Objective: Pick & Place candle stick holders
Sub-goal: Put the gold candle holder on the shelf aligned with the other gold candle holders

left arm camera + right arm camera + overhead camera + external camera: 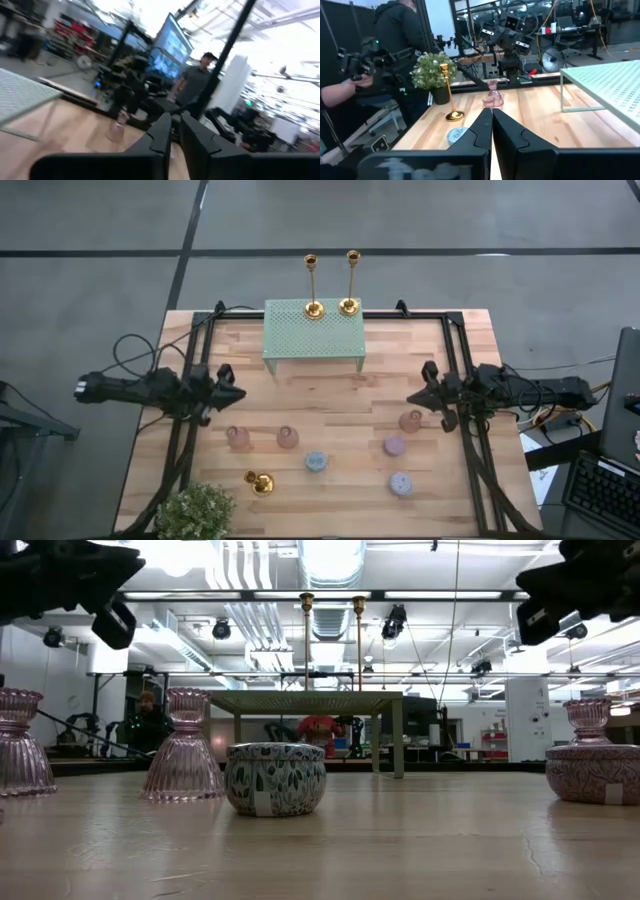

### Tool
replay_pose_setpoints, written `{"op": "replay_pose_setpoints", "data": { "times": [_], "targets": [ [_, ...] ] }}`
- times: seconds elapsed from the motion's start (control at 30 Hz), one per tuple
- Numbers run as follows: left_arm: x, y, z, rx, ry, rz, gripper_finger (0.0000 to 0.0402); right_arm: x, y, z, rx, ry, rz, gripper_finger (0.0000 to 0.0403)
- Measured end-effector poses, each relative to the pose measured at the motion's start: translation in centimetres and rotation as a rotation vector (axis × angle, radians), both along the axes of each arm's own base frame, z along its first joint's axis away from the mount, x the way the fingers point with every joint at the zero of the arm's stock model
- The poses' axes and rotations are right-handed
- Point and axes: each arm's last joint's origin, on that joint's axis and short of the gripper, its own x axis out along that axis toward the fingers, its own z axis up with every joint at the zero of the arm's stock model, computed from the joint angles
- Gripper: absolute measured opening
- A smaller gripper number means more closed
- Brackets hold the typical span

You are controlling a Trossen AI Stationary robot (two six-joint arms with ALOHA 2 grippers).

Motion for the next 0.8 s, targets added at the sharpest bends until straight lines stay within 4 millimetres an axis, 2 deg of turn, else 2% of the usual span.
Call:
{"op": "replay_pose_setpoints", "data": {
  "times": [0.13,0.43,0.6,0.73,0.8],
  "targets": [
    [0.7,-0.6,0.9,0.023,-0.013,-0.078,0.0097,-0.1,0.0,-1.0,0.018,0.009,0.001,0.0008],
    [2.7,-3.7,4.0,0.263,-0.062,-0.237,0.0227,-0.2,0.0,-1.5,0.032,0.036,0.001,0.0008],
    [3.8,-6.6,5.3,0.34,-0.019,-0.379,0.0246,-0.1,0.0,-1.7,0.07,0.049,0.001,0.0008],
    [4.5,-8.8,5.3,0.416,0.189,-0.391,0.0243,-0.1,0.0,-2.1,0.079,0.063,0.0,0.0008],
    [4.7,-9.8,6.1,0.425,0.255,-0.368,0.024,-0.1,0.0,-2.0,0.079,0.061,0.0,0.0008]
  ]
}}
